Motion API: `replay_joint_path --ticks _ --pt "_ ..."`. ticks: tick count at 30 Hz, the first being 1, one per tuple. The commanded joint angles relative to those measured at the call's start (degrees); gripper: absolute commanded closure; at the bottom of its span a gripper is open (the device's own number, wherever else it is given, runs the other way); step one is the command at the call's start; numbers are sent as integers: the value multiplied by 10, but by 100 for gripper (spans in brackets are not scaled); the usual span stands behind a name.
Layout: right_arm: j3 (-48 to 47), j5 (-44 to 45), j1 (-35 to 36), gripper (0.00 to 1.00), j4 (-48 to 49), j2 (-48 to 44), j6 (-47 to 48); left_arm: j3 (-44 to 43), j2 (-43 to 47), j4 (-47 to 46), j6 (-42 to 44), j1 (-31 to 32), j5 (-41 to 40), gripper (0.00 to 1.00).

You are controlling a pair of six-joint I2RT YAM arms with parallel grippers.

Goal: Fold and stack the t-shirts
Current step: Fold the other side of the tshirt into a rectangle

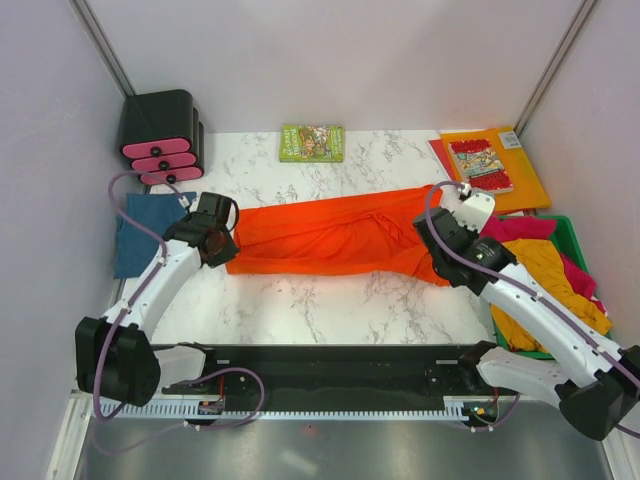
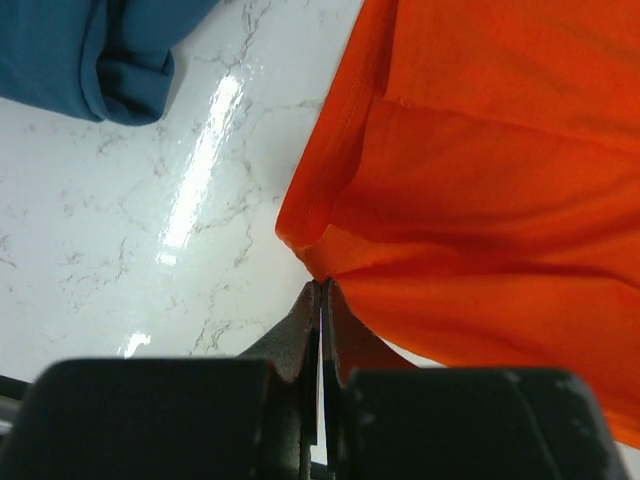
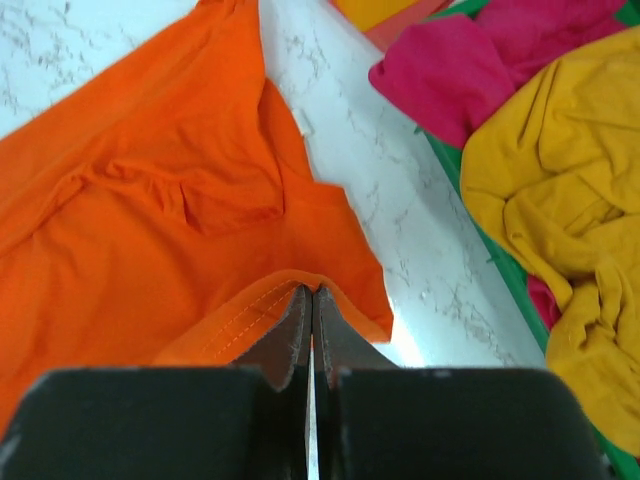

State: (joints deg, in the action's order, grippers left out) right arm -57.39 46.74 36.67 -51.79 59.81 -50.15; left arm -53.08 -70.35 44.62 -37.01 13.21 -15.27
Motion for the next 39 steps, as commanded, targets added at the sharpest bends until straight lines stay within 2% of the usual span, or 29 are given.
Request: replay_joint_path --ticks 1,9,26,33,39 --pt "-35 -43 -69 100 105 33 99 -37 -29 -45 -2 -10 -23 98" --pt "-61 -67 -130 100 186 132 155 -70 -111 -70 -4 -13 -29 98" --pt "-192 -77 -134 100 238 376 170 -114 -261 -98 -3 -58 -35 98" --pt "-219 -76 -146 100 238 425 163 -151 -304 -101 5 -65 -28 98" --pt "-217 -69 -155 100 246 410 165 -169 -305 -102 6 -60 -16 98"
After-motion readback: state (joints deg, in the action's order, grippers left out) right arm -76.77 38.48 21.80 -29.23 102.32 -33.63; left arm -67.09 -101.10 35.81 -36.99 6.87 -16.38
